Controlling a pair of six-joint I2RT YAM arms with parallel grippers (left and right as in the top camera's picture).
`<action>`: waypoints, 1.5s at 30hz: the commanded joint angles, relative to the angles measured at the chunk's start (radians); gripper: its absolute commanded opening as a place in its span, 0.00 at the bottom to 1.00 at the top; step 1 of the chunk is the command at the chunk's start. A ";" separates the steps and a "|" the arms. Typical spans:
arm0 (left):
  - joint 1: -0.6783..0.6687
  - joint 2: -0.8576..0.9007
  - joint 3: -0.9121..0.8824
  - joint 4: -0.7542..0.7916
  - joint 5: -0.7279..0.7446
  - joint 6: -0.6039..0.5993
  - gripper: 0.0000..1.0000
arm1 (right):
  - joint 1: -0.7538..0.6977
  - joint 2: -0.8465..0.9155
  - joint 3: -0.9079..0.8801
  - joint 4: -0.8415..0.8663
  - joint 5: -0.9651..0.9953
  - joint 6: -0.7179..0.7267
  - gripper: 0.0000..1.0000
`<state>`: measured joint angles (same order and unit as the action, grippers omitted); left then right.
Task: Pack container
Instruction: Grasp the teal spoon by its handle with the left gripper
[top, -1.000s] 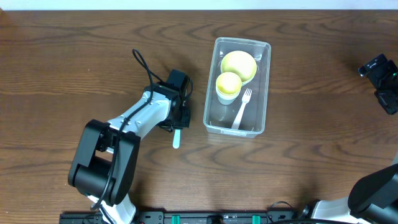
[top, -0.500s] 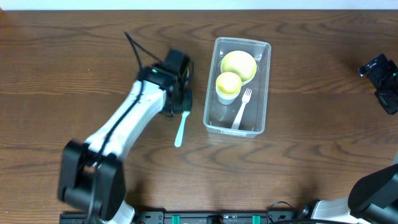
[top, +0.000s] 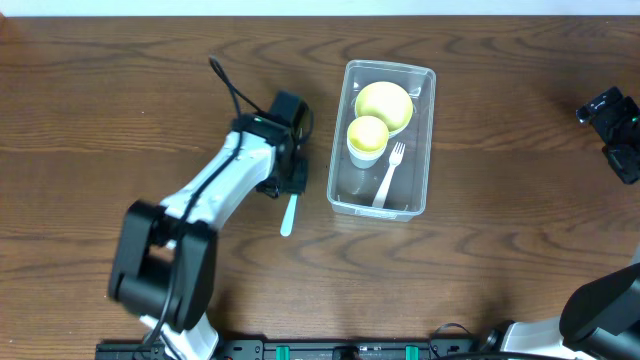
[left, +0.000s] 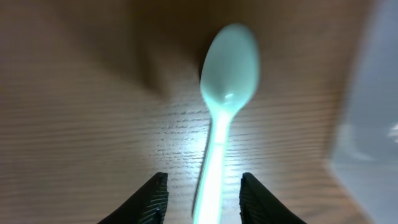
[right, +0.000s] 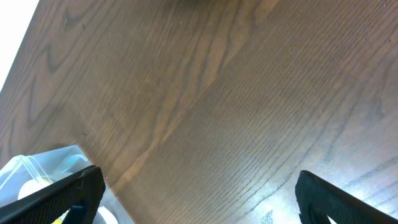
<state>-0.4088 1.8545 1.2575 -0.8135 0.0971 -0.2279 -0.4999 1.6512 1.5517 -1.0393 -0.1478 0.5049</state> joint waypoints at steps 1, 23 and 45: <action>-0.010 0.047 0.001 0.011 -0.016 0.006 0.41 | -0.004 0.003 -0.003 -0.001 0.005 -0.005 0.99; -0.078 0.171 0.001 0.075 -0.011 0.012 0.20 | -0.004 0.003 -0.003 -0.001 0.005 -0.005 0.99; 0.031 -0.143 0.047 -0.050 -0.011 0.032 0.06 | -0.004 0.003 -0.003 -0.001 0.005 -0.005 0.99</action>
<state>-0.3630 1.8065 1.2633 -0.8314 0.0975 -0.2089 -0.4999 1.6512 1.5517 -1.0393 -0.1478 0.5049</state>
